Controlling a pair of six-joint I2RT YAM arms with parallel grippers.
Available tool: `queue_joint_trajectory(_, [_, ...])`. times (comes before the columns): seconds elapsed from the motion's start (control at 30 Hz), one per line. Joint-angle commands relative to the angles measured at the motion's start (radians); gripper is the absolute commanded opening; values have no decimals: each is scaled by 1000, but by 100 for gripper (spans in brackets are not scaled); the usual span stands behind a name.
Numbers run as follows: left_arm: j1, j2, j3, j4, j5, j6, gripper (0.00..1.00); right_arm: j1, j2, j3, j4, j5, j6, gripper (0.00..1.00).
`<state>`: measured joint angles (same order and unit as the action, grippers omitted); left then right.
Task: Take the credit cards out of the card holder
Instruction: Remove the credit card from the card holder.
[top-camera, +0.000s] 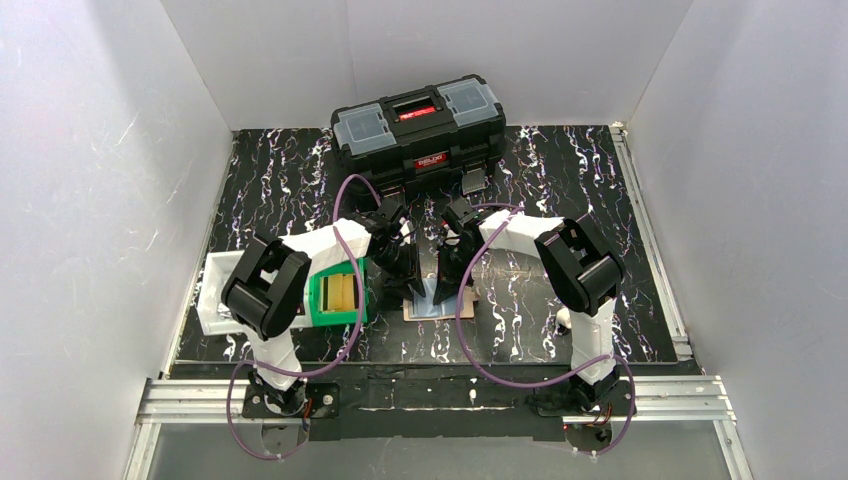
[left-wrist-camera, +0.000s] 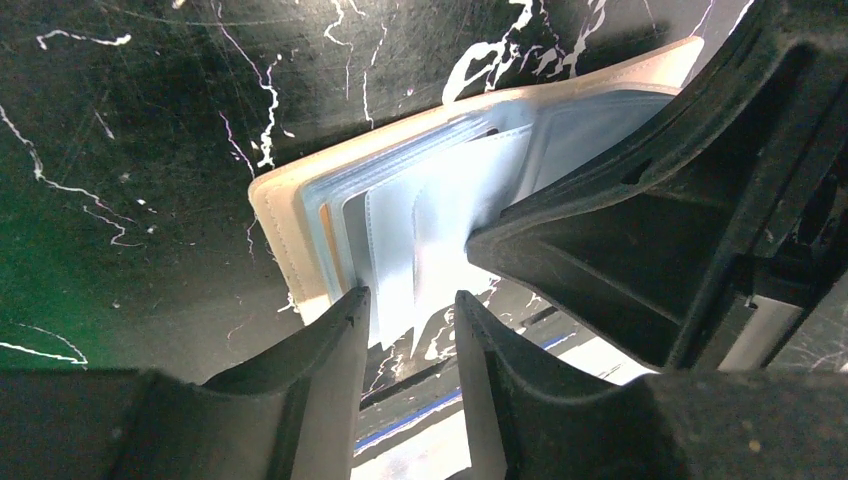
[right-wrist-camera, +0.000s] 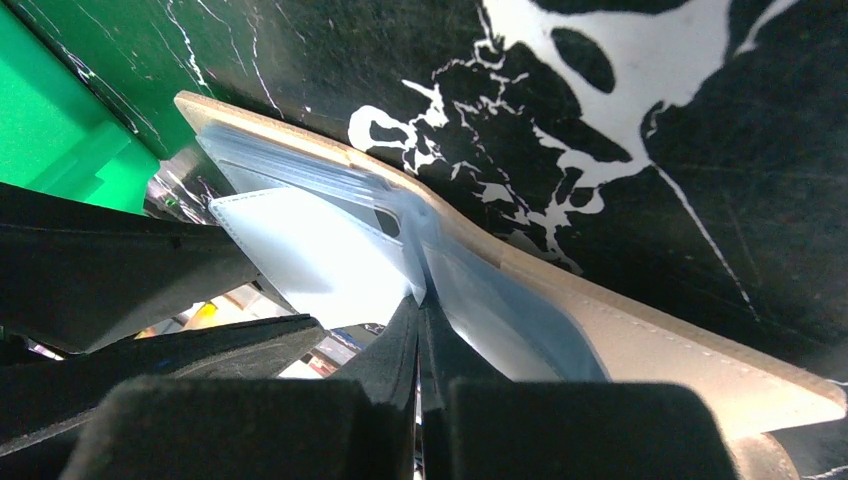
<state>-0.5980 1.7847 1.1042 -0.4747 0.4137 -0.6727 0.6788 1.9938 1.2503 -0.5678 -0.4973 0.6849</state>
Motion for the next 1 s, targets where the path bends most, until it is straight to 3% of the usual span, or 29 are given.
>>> queue_joint_trajectory(0.0, [-17,31,-22,6,12,13,35,21,42,-51,28,97,-1,1])
queue_joint_trajectory(0.4, [-30,32,-15,26,43,9,31,21,47,-37,31,107,22,1])
queue_joint_trajectory(0.67, [-31,-5,-12,-31,-57,-1,0,19,1,6,18,117,22,1])
queue_joint_trajectory(0.73, [-30,-12,0,-53,-89,-1,0,17,-31,10,19,110,22,7])
queue_joint_trajectory(0.97, [-30,-32,59,-97,-131,1,0,2,-193,3,-2,124,7,46])
